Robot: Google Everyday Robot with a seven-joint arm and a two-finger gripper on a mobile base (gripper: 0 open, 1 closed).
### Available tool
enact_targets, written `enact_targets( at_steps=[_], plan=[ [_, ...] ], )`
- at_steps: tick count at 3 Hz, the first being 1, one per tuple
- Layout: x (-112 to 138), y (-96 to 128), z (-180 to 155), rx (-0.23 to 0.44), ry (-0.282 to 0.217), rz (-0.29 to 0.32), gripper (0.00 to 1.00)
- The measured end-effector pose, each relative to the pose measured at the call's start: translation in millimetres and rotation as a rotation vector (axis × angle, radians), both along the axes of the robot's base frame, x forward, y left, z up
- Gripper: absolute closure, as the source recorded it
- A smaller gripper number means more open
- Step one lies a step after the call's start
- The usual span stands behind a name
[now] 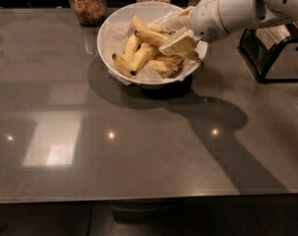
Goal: Pick banana from white bowl
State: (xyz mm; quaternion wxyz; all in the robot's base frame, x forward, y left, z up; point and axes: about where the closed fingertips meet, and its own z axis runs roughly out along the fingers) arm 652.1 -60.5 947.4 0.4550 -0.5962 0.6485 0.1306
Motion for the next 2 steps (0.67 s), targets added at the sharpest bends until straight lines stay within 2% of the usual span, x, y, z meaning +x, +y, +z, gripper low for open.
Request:
enact_targets(
  at_steps=[2],
  plan=[
    [23,-10,-22,-0.017,0.036,-0.046,0.5]
  ],
)
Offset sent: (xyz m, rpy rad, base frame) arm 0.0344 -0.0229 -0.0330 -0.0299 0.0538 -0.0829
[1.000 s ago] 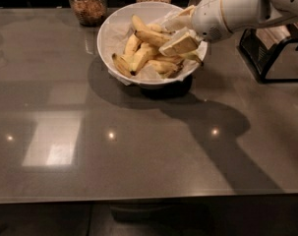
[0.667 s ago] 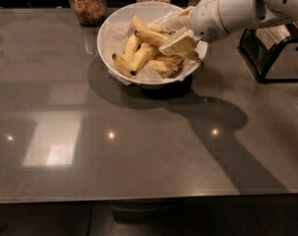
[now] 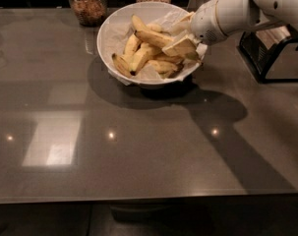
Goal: Pick banana from white bowl
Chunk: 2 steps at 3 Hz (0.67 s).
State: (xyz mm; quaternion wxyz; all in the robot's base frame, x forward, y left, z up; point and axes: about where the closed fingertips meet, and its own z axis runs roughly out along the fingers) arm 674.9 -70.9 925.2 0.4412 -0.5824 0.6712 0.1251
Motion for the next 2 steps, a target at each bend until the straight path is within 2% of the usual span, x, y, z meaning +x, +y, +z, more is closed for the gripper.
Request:
enact_targets(
  at_steps=[1,2],
  plan=[
    [3.6,-2.7,-6.9,-0.008,0.014,-0.011,0.69],
    [-1.9,-0.9,-6.1,-0.016,0.024,-0.007,0.92]
  ],
)
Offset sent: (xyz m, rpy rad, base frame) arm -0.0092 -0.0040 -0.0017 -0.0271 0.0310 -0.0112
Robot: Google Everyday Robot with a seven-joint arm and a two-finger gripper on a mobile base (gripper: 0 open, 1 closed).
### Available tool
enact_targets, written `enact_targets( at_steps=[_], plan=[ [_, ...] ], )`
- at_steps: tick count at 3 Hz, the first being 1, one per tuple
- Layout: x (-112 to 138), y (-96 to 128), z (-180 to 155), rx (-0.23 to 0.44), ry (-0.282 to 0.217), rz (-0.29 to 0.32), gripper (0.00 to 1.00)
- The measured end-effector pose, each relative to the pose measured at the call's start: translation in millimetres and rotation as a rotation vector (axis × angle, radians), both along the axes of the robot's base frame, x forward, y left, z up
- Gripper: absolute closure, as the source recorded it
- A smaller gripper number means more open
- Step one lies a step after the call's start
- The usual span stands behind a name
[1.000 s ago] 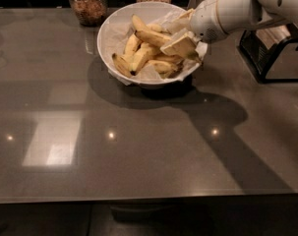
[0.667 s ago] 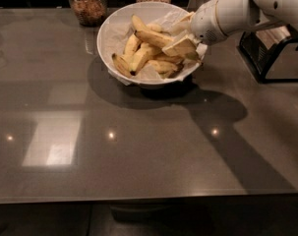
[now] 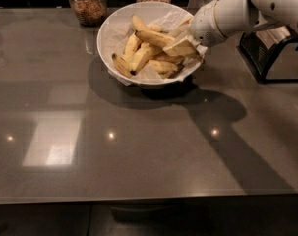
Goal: Pick banana from white bowl
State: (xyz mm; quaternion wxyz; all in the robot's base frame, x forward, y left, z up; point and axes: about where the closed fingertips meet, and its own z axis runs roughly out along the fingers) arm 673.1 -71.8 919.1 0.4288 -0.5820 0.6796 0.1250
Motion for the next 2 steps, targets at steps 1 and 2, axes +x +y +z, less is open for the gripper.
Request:
enact_targets(
  at_steps=[1,2],
  plan=[
    [-14,5,11,-0.016,0.013,0.011,1.0],
    [-35,7,26,-0.043,0.03,0.025,1.0]
  ],
)
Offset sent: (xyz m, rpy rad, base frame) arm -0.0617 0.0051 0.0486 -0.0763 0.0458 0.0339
